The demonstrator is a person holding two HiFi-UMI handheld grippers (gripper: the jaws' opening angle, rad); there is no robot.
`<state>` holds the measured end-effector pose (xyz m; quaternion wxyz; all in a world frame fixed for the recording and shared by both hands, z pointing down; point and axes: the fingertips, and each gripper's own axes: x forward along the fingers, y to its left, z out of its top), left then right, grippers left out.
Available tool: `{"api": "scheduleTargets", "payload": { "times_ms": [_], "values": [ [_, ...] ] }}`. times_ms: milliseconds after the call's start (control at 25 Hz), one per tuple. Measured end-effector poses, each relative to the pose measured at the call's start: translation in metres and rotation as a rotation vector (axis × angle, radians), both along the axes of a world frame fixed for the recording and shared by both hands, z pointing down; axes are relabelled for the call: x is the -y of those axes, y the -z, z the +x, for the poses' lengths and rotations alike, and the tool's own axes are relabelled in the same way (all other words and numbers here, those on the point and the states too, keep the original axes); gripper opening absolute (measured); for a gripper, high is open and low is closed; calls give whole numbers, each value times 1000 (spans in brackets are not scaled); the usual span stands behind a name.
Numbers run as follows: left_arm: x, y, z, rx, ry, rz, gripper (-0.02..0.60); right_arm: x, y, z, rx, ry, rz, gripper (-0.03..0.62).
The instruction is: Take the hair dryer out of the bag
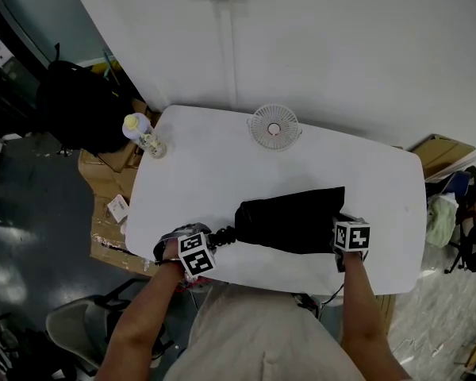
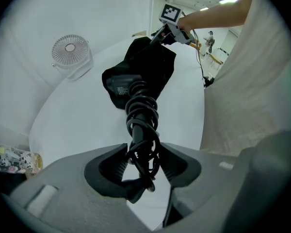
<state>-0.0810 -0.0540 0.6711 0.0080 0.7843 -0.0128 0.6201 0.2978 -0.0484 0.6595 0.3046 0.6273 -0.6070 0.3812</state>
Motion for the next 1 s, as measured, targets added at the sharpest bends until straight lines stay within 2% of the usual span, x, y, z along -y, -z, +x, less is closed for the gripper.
{"api": "scheduleTargets", "payload": {
  "times_ms": [240,560,1000],
  "values": [
    [1,0,-1,-12,30,-3,207,-6,8,24,-24,-32,11,41],
    [2,1,10,-31,10,4,207,-21,16,64,-78,-82,7,41],
    [13,1,1,-47,121,0,206,-55,25,121,-145,-190,-8,40]
  ]
}}
